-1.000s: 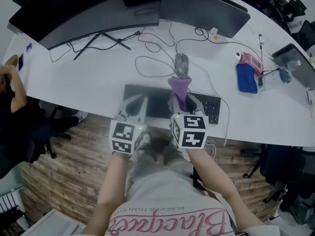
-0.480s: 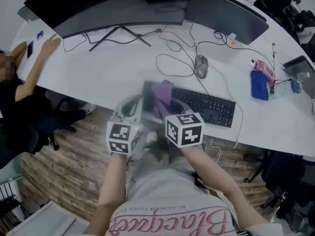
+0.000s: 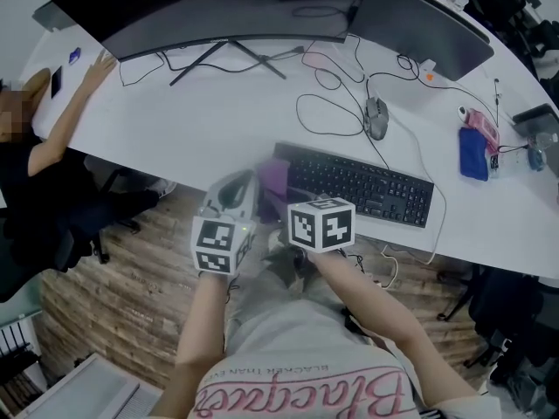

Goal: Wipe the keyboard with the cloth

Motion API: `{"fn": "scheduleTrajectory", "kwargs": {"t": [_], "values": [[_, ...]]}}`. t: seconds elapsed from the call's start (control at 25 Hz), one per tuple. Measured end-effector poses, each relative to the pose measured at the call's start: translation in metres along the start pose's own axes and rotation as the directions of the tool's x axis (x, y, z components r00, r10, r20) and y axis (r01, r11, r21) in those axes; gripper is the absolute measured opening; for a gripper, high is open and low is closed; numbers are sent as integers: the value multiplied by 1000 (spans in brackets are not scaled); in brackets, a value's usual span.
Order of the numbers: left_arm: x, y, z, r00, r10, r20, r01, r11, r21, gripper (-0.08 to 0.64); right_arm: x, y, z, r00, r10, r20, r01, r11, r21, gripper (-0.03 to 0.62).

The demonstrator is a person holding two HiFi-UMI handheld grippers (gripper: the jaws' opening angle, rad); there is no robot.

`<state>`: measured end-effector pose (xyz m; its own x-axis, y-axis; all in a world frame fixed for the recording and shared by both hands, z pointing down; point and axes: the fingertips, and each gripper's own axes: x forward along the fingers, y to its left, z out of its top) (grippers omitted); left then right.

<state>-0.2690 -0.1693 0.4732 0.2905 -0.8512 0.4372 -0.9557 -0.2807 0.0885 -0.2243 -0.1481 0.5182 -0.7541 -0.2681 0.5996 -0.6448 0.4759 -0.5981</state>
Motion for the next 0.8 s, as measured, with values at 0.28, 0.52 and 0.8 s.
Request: {"fn": "scheduleTrajectory", "kwargs": {"t": [0.28,0.52,0.8], "values": [[0,9,-12,999,-22,-23,22,1000,-7,6,23,-8,-21,996,-33,-86,38,998,53,92],[7,7,-17,999,-46,-28,45,999,-13,6,22,-24,-27,990,-90,-105,99,992,83,92],[15,-5,-17,997,-71,-28,71,997,-14,6,18,-29,-26,990,-106,-95,112,991,67,92]]}}
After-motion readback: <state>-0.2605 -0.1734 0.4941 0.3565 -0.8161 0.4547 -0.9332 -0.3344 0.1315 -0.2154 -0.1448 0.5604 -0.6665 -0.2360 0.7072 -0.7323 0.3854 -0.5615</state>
